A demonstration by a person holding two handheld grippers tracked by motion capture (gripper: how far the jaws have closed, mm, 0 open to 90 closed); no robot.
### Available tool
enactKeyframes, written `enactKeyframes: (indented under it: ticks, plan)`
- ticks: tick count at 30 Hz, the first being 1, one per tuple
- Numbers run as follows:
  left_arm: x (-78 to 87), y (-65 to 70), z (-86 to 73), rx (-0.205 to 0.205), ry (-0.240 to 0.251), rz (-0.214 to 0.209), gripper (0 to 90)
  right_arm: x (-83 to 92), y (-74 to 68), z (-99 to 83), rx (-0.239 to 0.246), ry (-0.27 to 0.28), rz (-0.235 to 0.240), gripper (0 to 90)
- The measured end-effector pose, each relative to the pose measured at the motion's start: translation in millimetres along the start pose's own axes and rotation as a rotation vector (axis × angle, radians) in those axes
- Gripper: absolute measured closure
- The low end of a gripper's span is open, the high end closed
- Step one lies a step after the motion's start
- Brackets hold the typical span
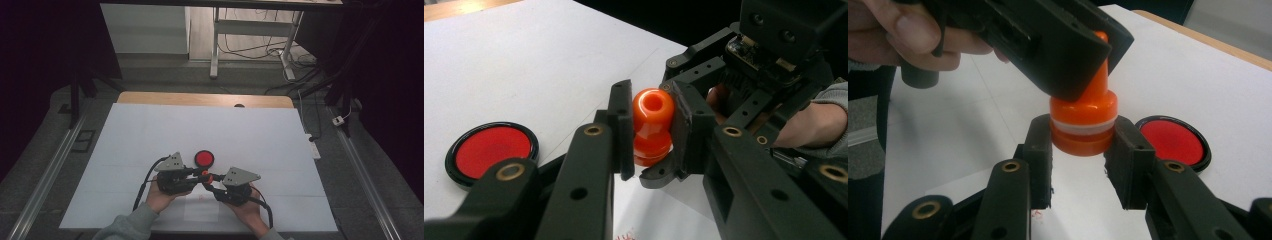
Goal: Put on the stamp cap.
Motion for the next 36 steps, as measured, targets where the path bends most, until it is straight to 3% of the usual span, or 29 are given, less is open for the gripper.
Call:
enactKeyframes:
  ticks: [9, 17, 27, 36]
  plan:
    - [-1.0, -0.4, -0.6, 0.005, 0.001, -0.003, 72.5, 0.3, 0.0, 0.3, -0.011, 0.015, -0.005, 64.1]
    - [-2.3, -0.1, -1.3, -0.005, -0.007, -0.001, 72.6, 0.6, -0.2, 1.0, -0.003, -0.009, -0.008, 64.3]
    - [-4.6, -3.1, -5.5, 0.027, 0.001, -0.031, 72.8, 1.1, -2.6, 2.6, 0.022, -0.046, -0.031, 64.5]
    - [-9.0, -2.5, -10.8, 0.045, 0.013, -0.026, 73.0, -0.2, -2.6, 0.4, 0.035, -0.060, -0.033, 64.5]
Point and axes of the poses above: each handheld gripper's, and its own axes: x roughly backward along the jaws, z roughly out of its top, y roughly to its right, the point moved 2 cm from there along -x, roughly forward along the jaws, and after that the axes turned 8 degrees about -y, right-handed, at the moved point
